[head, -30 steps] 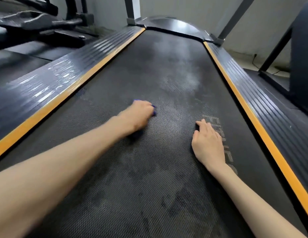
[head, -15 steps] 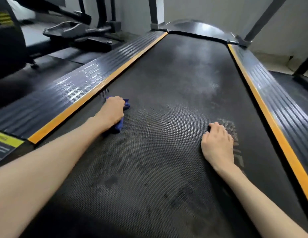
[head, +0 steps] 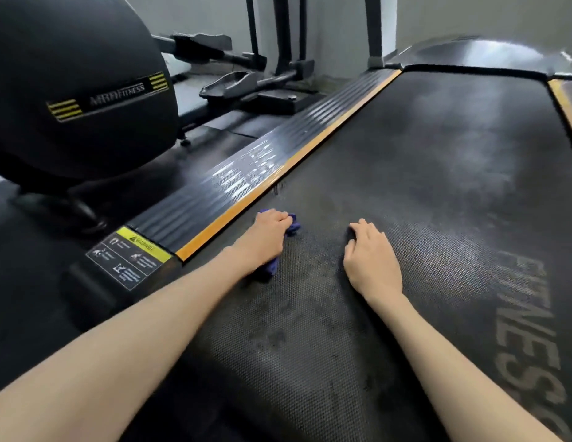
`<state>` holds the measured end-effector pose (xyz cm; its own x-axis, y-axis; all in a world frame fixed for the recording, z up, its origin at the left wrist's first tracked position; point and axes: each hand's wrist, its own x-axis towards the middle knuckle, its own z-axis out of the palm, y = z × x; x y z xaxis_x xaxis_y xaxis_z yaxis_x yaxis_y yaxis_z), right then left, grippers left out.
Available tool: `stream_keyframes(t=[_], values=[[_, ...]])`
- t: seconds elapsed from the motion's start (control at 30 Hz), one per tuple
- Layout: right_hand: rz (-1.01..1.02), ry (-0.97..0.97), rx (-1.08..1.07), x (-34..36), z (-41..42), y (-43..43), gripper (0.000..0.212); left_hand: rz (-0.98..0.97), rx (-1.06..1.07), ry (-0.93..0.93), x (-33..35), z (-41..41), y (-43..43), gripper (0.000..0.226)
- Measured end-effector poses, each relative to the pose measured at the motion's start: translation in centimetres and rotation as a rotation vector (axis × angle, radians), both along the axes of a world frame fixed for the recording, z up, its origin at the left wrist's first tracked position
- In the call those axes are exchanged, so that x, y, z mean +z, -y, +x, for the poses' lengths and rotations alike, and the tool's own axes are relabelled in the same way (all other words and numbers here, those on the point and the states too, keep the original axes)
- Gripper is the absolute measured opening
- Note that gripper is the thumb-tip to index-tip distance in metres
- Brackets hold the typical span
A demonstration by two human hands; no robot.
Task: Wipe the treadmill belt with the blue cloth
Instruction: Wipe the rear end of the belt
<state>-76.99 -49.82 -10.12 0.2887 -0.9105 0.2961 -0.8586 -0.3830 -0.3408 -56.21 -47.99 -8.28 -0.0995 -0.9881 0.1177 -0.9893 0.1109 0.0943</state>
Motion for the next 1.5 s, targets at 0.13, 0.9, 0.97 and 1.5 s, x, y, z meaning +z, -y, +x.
stream_keyframes(t=[0.13,0.9,0.97,1.5], values=[[-0.021,-0.010,-0.005,-0.5,0.3,-0.1,0.043,-0.031,0.064,0.052,-0.5,1.0,2.8,0.034],[0.026,-0.011,-0.034,-0.9,0.3,0.2,0.046,-0.114,-0.241,-0.199,0.4,2.0,5.2,0.033],[0.022,-0.002,-0.035,-0.7,0.3,0.3,0.045,-0.117,-0.003,-0.211,-0.4,1.8,8.0,0.035],[0.034,-0.048,-0.034,-0.3,0.4,0.0,0.045,-0.118,-0.269,-0.196,-0.4,0.9,0.3,0.031]])
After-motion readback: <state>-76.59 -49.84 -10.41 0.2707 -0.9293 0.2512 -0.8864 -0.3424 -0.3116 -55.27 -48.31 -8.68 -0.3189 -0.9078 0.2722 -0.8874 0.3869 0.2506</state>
